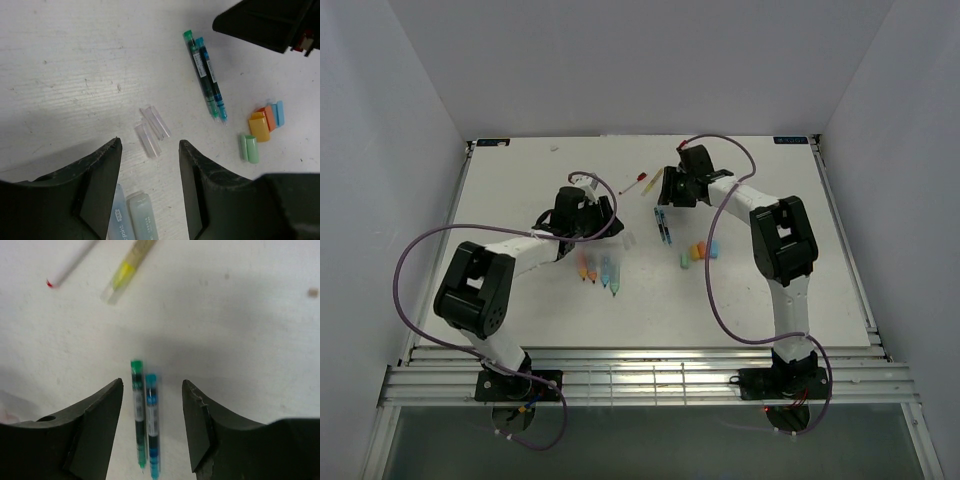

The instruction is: Open the pen caps

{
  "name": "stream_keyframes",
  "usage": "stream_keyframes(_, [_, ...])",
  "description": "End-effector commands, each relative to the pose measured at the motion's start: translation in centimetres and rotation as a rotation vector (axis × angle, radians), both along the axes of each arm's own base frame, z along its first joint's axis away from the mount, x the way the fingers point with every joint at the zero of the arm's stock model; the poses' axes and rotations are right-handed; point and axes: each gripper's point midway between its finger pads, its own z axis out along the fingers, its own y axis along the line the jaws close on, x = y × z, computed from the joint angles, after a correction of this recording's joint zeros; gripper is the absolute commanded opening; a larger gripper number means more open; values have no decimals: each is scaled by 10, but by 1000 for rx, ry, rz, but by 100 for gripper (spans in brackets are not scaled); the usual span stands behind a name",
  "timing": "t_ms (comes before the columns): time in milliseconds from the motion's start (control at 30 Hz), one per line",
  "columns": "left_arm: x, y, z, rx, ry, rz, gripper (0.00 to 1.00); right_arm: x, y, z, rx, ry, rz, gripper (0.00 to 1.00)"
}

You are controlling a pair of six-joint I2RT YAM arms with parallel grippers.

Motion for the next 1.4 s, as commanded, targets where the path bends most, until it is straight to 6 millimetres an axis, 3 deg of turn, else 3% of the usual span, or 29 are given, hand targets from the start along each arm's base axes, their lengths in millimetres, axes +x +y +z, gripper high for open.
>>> stream_keyframes(0, [16, 5, 56, -44, -151, 57, 60, 36, 8, 16, -6, -64, -65, 59])
stream_keyframes(33, [13, 6, 57, -59, -151, 68, 60, 46, 16, 28, 11, -90, -68, 64])
stream_keyframes(67, [11, 7, 59, -66, -158, 72, 61, 48, 18, 19, 14, -69, -78, 66])
stream_keyframes(133, [7, 7, 67, -82, -178, 69, 61, 56, 25, 23, 3, -101, -108, 72])
stream_keyframes(267, [-5, 8, 61, -88, -164, 51, 61, 73, 41, 28, 5, -142, -152, 82])
stream_keyframes(333, [-8, 8, 60, -93, -163, 46, 61, 73, 46, 13, -27, -119, -168, 85])
stream_keyframes(367, [-12, 10, 56, -89, -155, 46, 61, 80, 50, 25, -20, -146, -175, 86])
stream_keyframes(500, [-19, 11, 57, -108, -158, 48, 61, 82, 54, 13, -78, -141, -213, 86])
stream_keyframes(667, [-28, 9, 68, -153, -180, 39, 61, 79, 52, -11, -170, -125, -236, 81])
stream_keyframes(967, [-38, 14, 80, -179, -225, 45, 61, 79, 38, -33, -291, -125, -259, 73])
stream_keyframes(1033, [-39, 13, 79, -180, -224, 41, 61, 80, 37, -34, -304, -128, -255, 64])
stream_keyframes(1367, [-45, 14, 68, -177, -209, 33, 61, 66, 23, -56, -398, -74, -210, 41])
